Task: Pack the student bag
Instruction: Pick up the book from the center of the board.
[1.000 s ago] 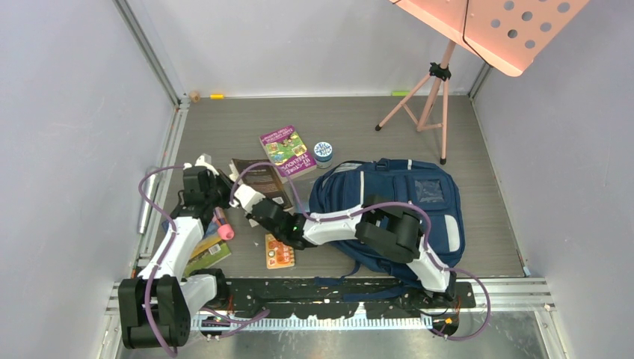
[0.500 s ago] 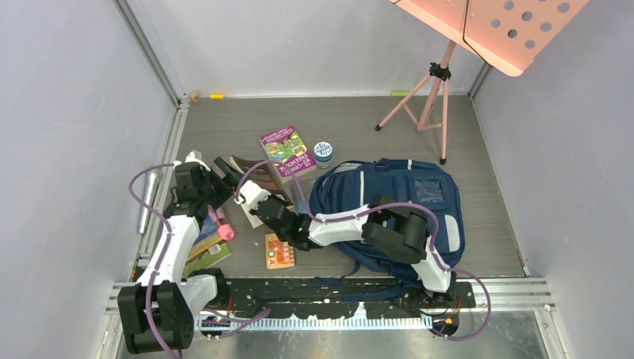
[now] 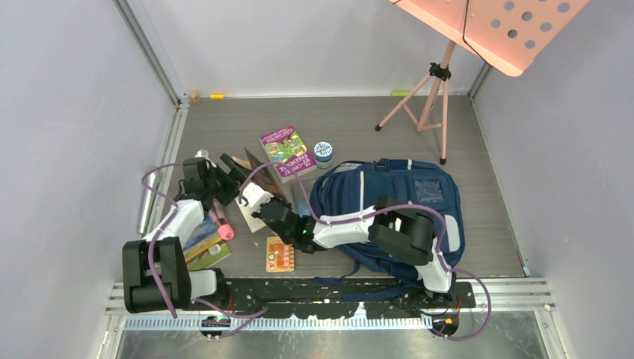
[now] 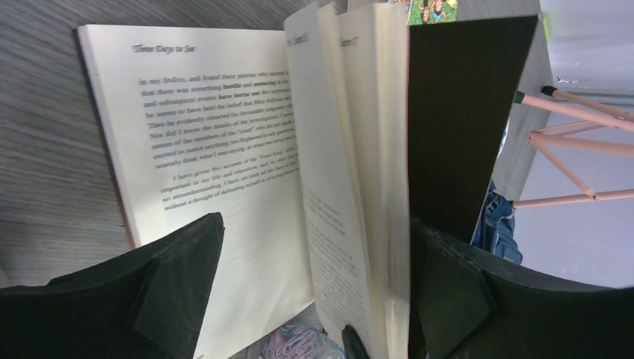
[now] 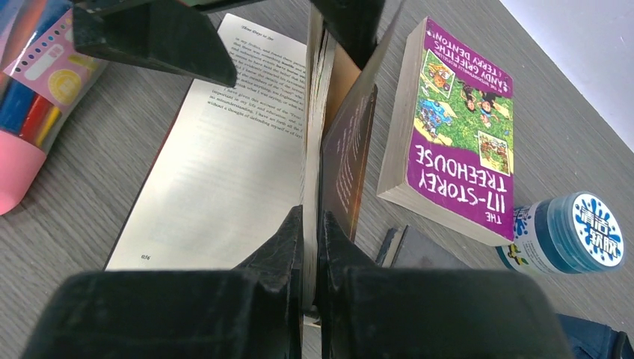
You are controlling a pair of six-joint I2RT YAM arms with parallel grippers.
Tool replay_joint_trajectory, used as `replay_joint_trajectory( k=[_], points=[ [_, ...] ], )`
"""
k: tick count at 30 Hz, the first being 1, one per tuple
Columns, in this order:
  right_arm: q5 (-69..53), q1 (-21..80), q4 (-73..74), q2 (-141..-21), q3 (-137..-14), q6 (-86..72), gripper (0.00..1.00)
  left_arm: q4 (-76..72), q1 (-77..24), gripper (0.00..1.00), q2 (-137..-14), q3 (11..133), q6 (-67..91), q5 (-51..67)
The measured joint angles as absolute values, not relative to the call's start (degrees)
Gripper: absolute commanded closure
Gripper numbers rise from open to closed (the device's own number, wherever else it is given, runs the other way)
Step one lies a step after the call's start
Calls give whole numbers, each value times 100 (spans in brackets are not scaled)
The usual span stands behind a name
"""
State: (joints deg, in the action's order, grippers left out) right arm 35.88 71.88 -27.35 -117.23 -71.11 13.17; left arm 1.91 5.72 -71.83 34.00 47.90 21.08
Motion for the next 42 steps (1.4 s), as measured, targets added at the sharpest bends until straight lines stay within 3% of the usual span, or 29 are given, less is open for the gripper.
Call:
replay_joint_trajectory(
  k=[5,13,26,29,33,37,41,42],
  points=[
    [3562,7223,-2735,-11723,-7111,1317,100,73,572,8,-7102,3395,4906,2156],
    [3479,7231,-2694,-11723,-7111,1299,100,307,574,5,-5872,3380,4915,1951],
    [3435,7255,-2655,-11723,-7113,1295,100,458,574,6,-6626,3334,4901,2051],
    [3435,7258,-2655,-11723,-7113,1295,100,283,574,23,-6897,3293,4910,2156],
    [3433,7271,-2644,-11723,-7113,1293,92,128,576,60,-7297,3225,4987,2351],
    [3387,7308,-2506,-11708,-7113,1293,66,-8,569,91,-7325,3223,5068,2497],
    [3424,7356,-2495,-11535,-7089,1284,31,67,572,100,-7113,3221,5083,2421],
    [3444,7365,-2488,-11434,-7059,1275,28,117,574,100,-6989,3221,5065,2364]
  ],
)
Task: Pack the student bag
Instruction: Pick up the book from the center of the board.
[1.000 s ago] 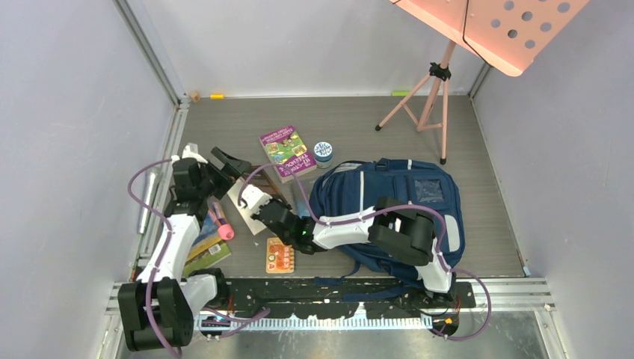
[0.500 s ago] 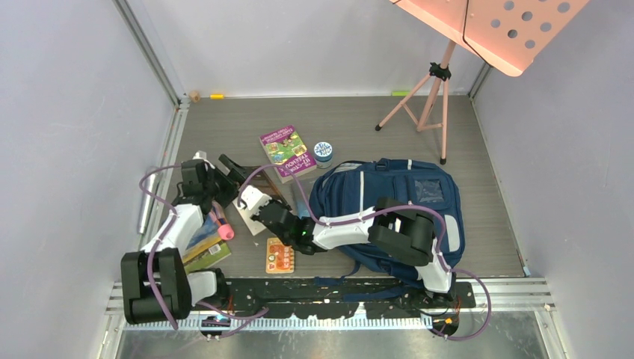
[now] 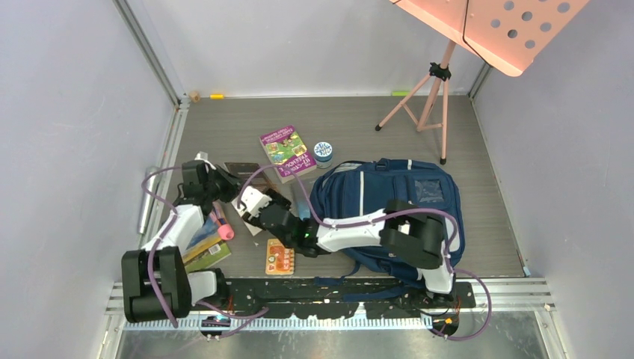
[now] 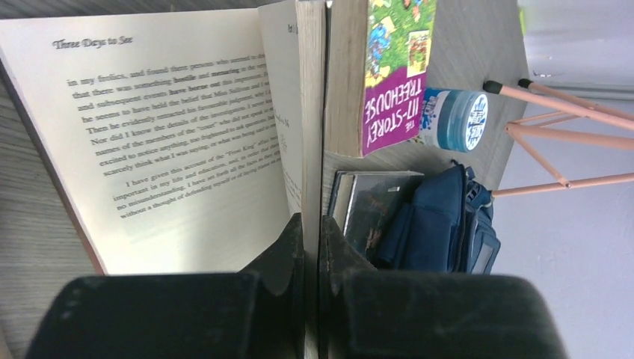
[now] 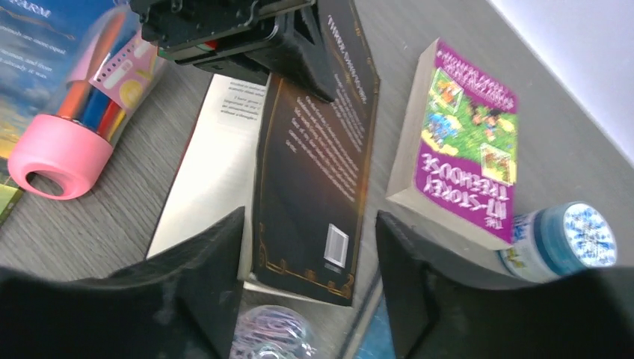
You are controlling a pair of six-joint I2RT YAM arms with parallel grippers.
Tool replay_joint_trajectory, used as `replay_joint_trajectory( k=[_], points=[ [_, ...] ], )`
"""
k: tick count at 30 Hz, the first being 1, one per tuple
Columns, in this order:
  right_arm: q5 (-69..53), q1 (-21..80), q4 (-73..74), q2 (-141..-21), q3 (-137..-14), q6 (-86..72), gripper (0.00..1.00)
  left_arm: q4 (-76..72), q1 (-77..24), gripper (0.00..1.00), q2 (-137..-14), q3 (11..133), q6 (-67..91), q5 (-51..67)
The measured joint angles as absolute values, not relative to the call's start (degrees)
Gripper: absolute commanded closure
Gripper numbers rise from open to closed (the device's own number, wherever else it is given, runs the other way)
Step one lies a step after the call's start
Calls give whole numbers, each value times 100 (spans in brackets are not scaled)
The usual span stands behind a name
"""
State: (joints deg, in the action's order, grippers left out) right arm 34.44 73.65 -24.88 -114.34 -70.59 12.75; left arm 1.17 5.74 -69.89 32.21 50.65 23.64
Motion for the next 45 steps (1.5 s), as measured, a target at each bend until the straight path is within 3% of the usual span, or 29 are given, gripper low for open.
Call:
replay_joint_trajectory(
  k=[3,7,13,23,36,40,42,44,45],
  points=[
    [3487,7384,-2425,-11015,-6930,1243,17,259,604,100,-6608,3223,5052,2261],
    [3459,7378,-2067,-10237,-6869,1068,13,379,698,100,-6023,3260,4995,2222],
    [2856,7000,-701,-9198,-7336,207,12,370,742,100,-5295,3500,4584,2506],
    [327,4978,950,-8066,-7636,-1813,10,-991,751,100,-4698,3667,4963,4246],
    [-1387,4797,1127,-7752,-7636,-2504,12,-2867,642,100,-4654,4134,6274,5806],
    [-1806,4797,1094,-7911,-7736,-2609,17,-3079,537,100,-4648,4145,6436,5999],
    [-2010,4797,1009,-7968,-7736,-2720,26,-3114,515,100,-4648,4145,6464,6084],
    [-2143,4797,893,-7992,-7736,-2832,43,-3127,495,100,-4650,4145,6484,6134],
    [-2191,4797,829,-7994,-7736,-2875,60,-3135,484,100,-4650,4145,6504,6154]
  ],
)
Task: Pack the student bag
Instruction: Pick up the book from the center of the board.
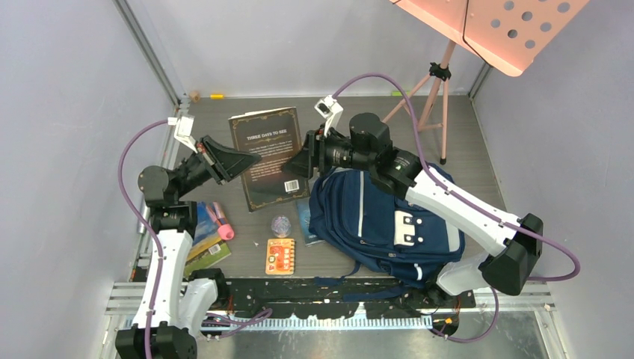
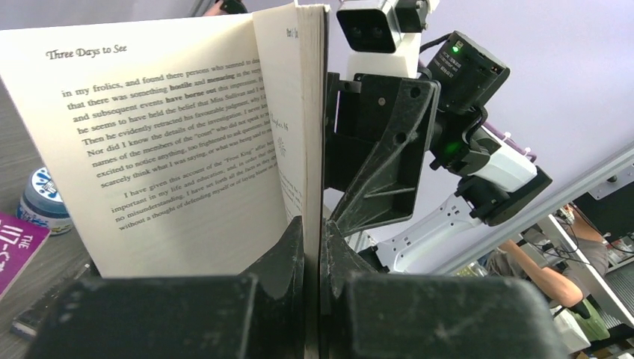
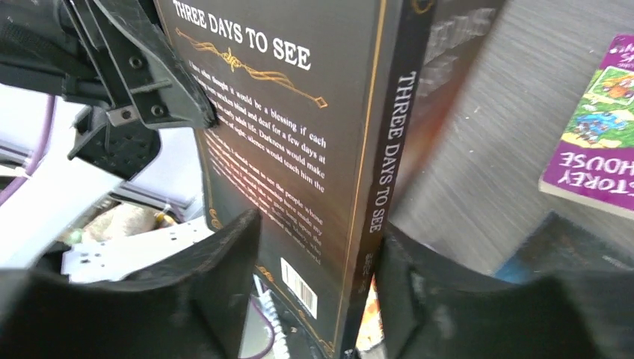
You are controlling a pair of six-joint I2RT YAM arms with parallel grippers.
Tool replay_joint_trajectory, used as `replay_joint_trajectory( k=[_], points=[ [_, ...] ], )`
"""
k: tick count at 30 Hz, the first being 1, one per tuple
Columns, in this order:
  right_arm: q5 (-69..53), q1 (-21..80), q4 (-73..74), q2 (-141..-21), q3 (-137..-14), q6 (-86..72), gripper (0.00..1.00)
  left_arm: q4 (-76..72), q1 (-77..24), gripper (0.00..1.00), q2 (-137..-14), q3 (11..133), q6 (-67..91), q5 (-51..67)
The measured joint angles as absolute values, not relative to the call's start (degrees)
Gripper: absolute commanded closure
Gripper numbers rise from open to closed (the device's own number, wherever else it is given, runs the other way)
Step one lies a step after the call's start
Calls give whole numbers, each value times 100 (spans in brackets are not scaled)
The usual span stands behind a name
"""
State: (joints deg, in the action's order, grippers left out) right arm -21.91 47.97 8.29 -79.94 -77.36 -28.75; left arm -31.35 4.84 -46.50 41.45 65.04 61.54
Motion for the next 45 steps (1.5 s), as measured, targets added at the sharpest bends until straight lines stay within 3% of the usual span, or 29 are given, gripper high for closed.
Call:
replay_joint_trajectory(
  k=[2,3,4,5,8,10,13,16,28,30,34,37,45],
  points=[
    [-2215,4797,742,-7994,-7738,-2928,81,-3155,478,100,-4650,4145,6536,6163],
    [-2209,4792,744,-7994,-7741,-3002,86,-3179,480,99,-4650,4145,6549,6169],
    [-2220,4777,701,-7994,-7741,-3050,96,-3197,489,90,-4650,4145,6549,6154],
    [-2217,4766,672,-7990,-7741,-3076,99,-3223,489,78,-4668,4145,6547,6121],
    [-2147,4777,670,-7907,-7703,-3083,100,-3214,495,37,-4687,4145,6455,6114],
    [-2058,4792,679,-7817,-7655,-3063,100,-2976,471,20,-4674,4167,6217,6136],
    [-1992,4814,746,-7627,-7607,-3028,99,-2276,454,6,-4652,4311,5739,6053],
    [-2005,4814,864,-7384,-7594,-2980,100,-1898,451,1,-4648,4416,5435,6001],
    [-2766,4794,1033,-6875,-7596,-2722,100,-2167,-60,2,-5144,4458,5616,6519],
    [-2821,4792,1100,-6875,-7596,-2692,100,-2403,-285,12,-5179,4458,5787,6587],
    [-2867,4805,1170,-6875,-7596,-2635,99,-3017,-528,43,-5221,4453,6252,6705],
    [-2821,4816,1243,-6875,-7596,-2574,99,-3398,-534,59,-5227,4427,6517,6722],
    [-2357,4834,1514,-6871,-7596,-2447,99,-3712,-534,70,-5227,4171,6764,6694]
  ],
)
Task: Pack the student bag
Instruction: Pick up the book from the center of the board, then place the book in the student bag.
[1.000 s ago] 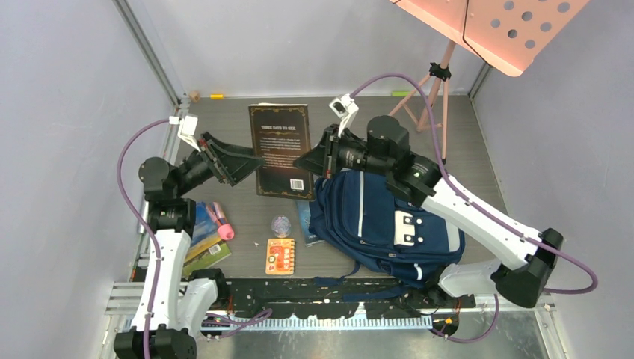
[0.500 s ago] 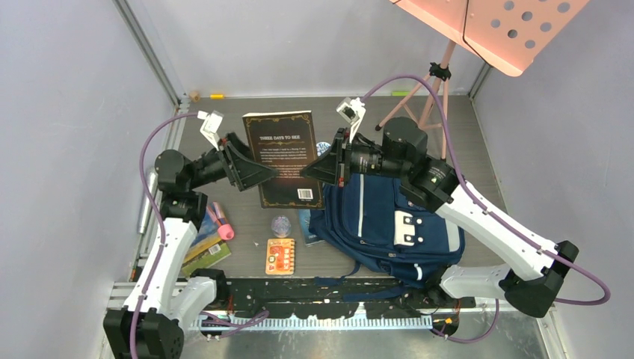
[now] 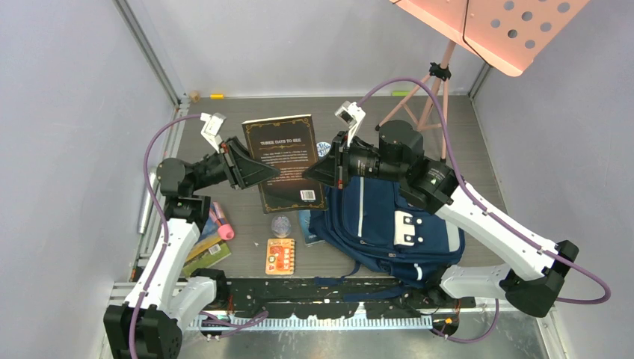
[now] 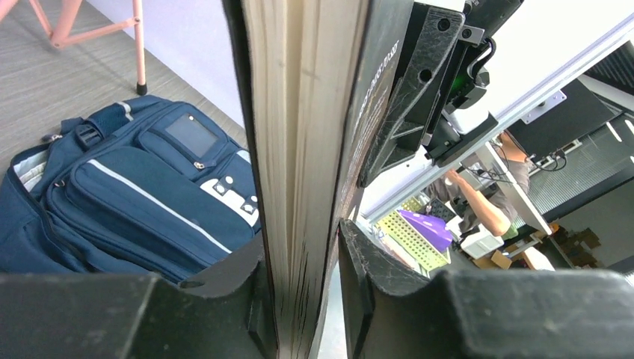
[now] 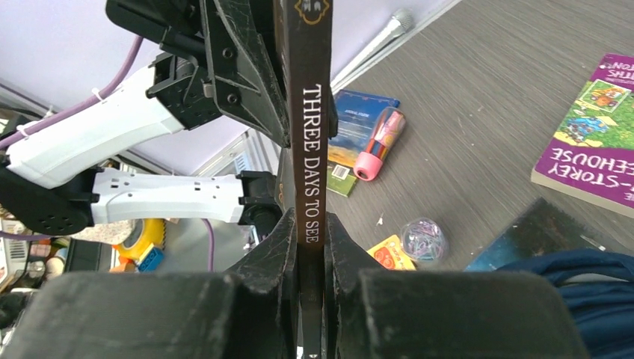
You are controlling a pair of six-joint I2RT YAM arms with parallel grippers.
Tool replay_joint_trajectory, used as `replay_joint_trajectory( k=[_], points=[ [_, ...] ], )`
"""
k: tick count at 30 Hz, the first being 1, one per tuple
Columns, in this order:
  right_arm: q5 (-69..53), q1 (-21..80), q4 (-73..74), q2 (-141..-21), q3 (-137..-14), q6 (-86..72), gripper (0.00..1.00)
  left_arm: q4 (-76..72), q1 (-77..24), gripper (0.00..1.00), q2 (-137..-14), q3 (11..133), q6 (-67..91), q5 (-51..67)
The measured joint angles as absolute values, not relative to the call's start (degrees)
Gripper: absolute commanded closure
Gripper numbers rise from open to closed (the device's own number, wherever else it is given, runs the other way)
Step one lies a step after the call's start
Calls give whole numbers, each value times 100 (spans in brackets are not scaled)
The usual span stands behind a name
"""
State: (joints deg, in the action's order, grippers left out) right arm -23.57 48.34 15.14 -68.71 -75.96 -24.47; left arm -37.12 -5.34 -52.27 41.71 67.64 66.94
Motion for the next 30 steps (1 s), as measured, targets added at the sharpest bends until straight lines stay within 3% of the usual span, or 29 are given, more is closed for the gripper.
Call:
replay_joint_trajectory(
  k=[4,7,9,10,11,12,14,17,23,30],
  points=[
    [-2091,4851,1627,-6842,-7594,-2381,99,-3750,-541,100,-5227,4095,6829,6622],
    [-1890,4860,1732,-6836,-7592,-2362,99,-3804,-565,100,-5221,4060,6836,6600],
    [-1747,4897,1798,-6836,-7592,-2349,82,-3795,-574,100,-5221,4029,6827,6589],
    [-1669,4910,1839,-6836,-7592,-2344,63,-3754,-580,100,-5221,4025,6790,6580],
    [-1605,4919,1876,-6836,-7592,-2342,53,-3662,-591,100,-5221,4025,6711,6560],
    [-1483,4941,1920,-6836,-7592,-2329,37,-3489,-604,100,-5212,4034,6554,6534],
    [-1020,4921,2104,-6803,-7594,-2250,24,-2707,-585,100,-5177,4125,6060,6497],
    [-320,4849,2386,-6709,-7594,-2174,13,-760,-561,100,-5269,4676,4866,6036],
    [1396,4963,3098,-6615,-7450,-2359,9,2067,-473,100,-5776,5999,2923,4099],
    [2895,6058,3863,-7373,-7199,-2676,9,2952,-436,100,-5927,5572,2091,2368]
  ],
)
